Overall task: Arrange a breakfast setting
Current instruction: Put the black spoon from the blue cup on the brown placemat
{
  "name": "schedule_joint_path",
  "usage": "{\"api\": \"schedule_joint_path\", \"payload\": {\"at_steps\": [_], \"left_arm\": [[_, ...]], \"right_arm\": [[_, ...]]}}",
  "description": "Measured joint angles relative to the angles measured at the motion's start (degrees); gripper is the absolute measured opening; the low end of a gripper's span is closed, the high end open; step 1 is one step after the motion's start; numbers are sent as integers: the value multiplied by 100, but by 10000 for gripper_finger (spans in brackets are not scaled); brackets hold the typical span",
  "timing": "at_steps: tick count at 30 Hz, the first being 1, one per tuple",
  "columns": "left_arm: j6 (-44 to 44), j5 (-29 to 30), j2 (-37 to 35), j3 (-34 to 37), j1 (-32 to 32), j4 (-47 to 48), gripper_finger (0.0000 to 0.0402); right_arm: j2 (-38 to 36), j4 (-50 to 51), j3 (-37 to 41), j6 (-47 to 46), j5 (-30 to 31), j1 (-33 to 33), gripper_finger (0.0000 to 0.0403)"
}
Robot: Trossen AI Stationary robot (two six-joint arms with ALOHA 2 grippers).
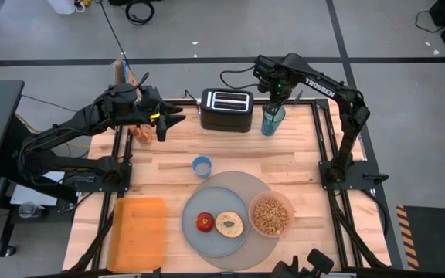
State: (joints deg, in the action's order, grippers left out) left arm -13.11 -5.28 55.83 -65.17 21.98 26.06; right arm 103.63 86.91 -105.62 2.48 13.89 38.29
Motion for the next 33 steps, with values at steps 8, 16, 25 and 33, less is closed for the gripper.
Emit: {"api": "schedule_joint_path", "payload": {"at_steps": [8, 16, 25, 33], "left_arm": [[-2, 0, 0, 0, 0, -2, 172], [-34, 0, 0, 0, -1, -7, 172], [-133, -2, 0, 0, -7, -11, 172], [-250, -2, 0, 0, -9, -11, 172]], "right_arm": [[-358, 94, 0, -108, 153, -99, 16], [-869, 182, 0, -232, 450, -281, 16], [-1632, 195, -2, -353, 630, -423, 16], [-2422, -35, -2, -557, 786, -423, 16]]}}
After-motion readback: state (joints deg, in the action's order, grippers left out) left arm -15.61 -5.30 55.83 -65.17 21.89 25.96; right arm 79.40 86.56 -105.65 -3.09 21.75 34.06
